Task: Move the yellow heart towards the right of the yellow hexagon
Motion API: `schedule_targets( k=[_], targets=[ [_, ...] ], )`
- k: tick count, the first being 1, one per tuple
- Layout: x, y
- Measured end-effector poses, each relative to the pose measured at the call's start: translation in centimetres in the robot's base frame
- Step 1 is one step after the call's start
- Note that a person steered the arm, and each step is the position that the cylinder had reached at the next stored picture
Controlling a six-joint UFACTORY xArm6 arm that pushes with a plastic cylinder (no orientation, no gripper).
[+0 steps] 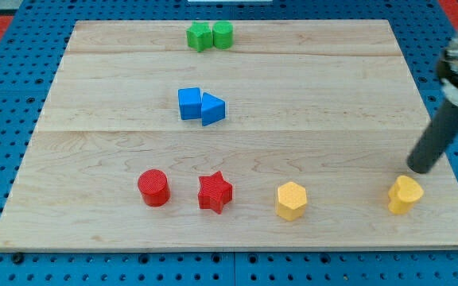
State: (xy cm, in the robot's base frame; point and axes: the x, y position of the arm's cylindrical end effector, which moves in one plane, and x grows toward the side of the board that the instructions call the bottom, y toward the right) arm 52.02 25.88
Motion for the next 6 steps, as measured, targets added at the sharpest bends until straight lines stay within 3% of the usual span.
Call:
schedule_targets(
  k=[3, 4, 6],
  targets=[
    [2.0, -5.6],
    [0.9, -4.1],
    [3.9, -2.7]
  ],
)
